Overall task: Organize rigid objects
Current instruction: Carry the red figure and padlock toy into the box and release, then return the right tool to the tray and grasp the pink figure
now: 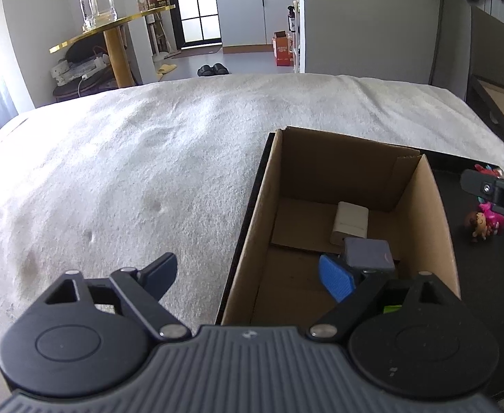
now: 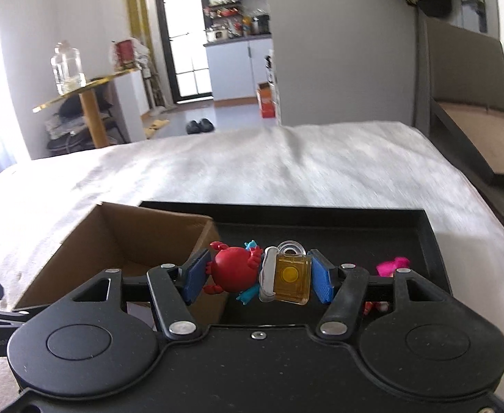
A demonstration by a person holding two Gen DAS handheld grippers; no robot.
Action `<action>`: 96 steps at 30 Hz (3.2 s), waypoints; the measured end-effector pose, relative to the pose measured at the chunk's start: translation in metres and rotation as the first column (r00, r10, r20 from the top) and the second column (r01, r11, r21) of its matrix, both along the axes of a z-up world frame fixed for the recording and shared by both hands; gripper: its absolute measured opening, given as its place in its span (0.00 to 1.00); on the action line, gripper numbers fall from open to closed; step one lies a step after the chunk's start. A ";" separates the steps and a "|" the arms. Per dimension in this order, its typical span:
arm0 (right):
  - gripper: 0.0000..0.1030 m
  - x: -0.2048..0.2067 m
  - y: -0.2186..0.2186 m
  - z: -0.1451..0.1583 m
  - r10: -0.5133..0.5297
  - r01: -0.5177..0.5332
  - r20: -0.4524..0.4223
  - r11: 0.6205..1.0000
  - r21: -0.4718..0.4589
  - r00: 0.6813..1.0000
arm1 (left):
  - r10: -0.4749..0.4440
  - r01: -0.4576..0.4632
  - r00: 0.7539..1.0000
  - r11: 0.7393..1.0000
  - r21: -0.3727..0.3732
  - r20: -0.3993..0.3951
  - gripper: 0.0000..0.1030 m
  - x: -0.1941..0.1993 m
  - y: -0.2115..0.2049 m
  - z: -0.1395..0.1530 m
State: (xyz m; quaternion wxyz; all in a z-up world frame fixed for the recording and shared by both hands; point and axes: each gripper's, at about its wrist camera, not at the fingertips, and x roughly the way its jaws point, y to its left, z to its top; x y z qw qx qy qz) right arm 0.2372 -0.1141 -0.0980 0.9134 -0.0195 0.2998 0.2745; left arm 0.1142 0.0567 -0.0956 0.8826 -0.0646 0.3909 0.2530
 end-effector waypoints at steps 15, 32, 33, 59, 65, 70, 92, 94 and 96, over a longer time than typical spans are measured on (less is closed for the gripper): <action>0.58 -0.017 0.037 0.016 0.117 -0.116 0.075 0.993 -0.020 0.990 | -0.010 0.013 0.999 0.998 -0.066 0.043 0.31 -0.014 0.012 -0.004; 0.60 -0.028 0.099 0.008 0.290 -0.289 0.000 0.953 -0.094 0.957 | -0.028 0.038 0.996 0.992 -0.120 0.085 0.11 -0.021 0.025 -0.011; 0.64 -0.028 0.100 0.008 0.291 -0.290 -0.006 0.953 -0.091 0.957 | -0.028 0.038 0.996 0.992 -0.120 0.085 0.11 -0.021 0.025 -0.011; 0.74 -0.034 0.056 0.011 0.192 -0.195 -0.055 0.979 -0.061 0.980 | 0.020 -0.018 0.999 0.998 -0.064 0.027 0.12 -0.010 0.011 -0.005; 0.74 -0.027 0.048 0.009 0.176 -0.179 -0.065 0.983 -0.049 0.982 | 0.032 -0.032 0.999 0.999 -0.031 0.001 0.13 -0.004 0.006 -0.004; 0.74 -0.022 0.041 0.006 0.172 -0.175 -0.068 0.984 -0.039 0.983 | 0.040 -0.040 0.999 0.999 -0.004 -0.017 0.13 -0.001 0.001 -0.004; 0.90 0.012 -0.010 -0.012 0.057 -0.062 -0.097 0.997 -0.050 0.994 | 0.042 -0.026 0.994 0.989 0.144 -0.106 0.79 0.029 -0.027 -0.004; 0.91 0.015 -0.017 -0.015 0.044 -0.049 -0.099 0.997 -0.053 0.994 | 0.043 -0.026 0.993 0.988 0.154 -0.112 0.80 0.032 -0.030 -0.004; 0.92 0.018 -0.025 -0.018 0.028 -0.034 -0.100 0.998 -0.057 0.995 | 0.042 -0.021 0.992 0.985 0.172 -0.118 0.80 0.034 -0.033 -0.004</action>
